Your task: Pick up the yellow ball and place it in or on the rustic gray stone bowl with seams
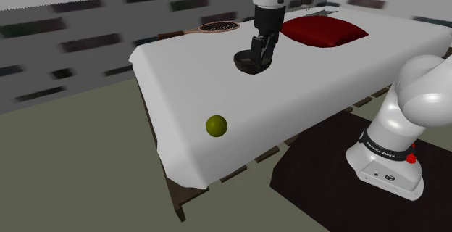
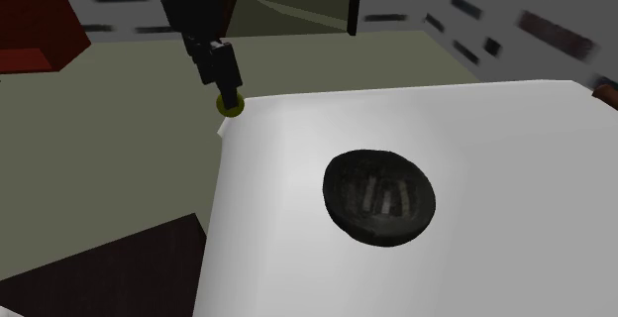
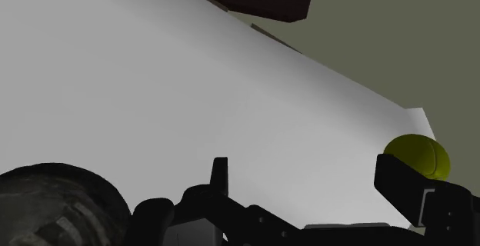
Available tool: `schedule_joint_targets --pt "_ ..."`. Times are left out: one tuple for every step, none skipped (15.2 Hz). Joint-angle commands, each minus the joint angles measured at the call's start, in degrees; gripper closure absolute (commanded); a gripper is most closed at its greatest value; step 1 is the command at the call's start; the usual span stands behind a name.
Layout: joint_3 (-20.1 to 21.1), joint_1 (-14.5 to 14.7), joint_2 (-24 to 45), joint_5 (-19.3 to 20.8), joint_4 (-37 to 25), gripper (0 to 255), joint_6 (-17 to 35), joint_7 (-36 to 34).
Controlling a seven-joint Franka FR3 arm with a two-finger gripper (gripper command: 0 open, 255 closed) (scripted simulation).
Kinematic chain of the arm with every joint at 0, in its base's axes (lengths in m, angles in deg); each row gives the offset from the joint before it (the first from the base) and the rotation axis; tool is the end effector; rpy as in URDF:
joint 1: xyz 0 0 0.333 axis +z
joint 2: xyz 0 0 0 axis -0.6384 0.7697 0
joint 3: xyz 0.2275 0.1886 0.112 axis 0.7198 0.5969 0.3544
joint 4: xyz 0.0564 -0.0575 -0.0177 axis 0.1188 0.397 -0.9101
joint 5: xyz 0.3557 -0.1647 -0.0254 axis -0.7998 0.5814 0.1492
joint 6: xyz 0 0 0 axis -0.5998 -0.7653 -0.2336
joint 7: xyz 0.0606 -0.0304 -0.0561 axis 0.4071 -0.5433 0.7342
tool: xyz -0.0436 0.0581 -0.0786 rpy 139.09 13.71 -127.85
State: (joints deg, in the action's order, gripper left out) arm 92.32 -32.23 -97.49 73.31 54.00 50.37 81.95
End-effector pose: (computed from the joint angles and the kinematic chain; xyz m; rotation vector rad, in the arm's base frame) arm 0.3712 0.1796 0.5150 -3.1225 -0.3129 -0.0513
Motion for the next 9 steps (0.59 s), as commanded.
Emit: schedule_joint_targets --pt "2.3 0.7 3.3 -0.3 -1.2 0 2.0 -2.1" --pt "3.2 0.9 4.9 -0.3 -1.8 0 2.9 -3.0" --pt "4.2 1.2 6.6 -0.3 -2.5 0 3.8 -3.9" --pt "5.2 1.5 8.3 -0.1 -3.2 0 4.7 -4.9" --pt "6.2 1.7 10.0 0.1 -4.0 0 5.5 -5.9" --pt "7.1 1.9 11.8 0.4 -4.9 0 6.3 -6.9" --pt "8.0 2.2 13.6 0.8 -5.8 0 7.1 -7.9" --pt "8.9 2.4 15.5 1.3 -6.7 0 7.8 -9.0" --pt "9.8 2.6 17.4 1.9 -7.8 0 8.5 -10.1"
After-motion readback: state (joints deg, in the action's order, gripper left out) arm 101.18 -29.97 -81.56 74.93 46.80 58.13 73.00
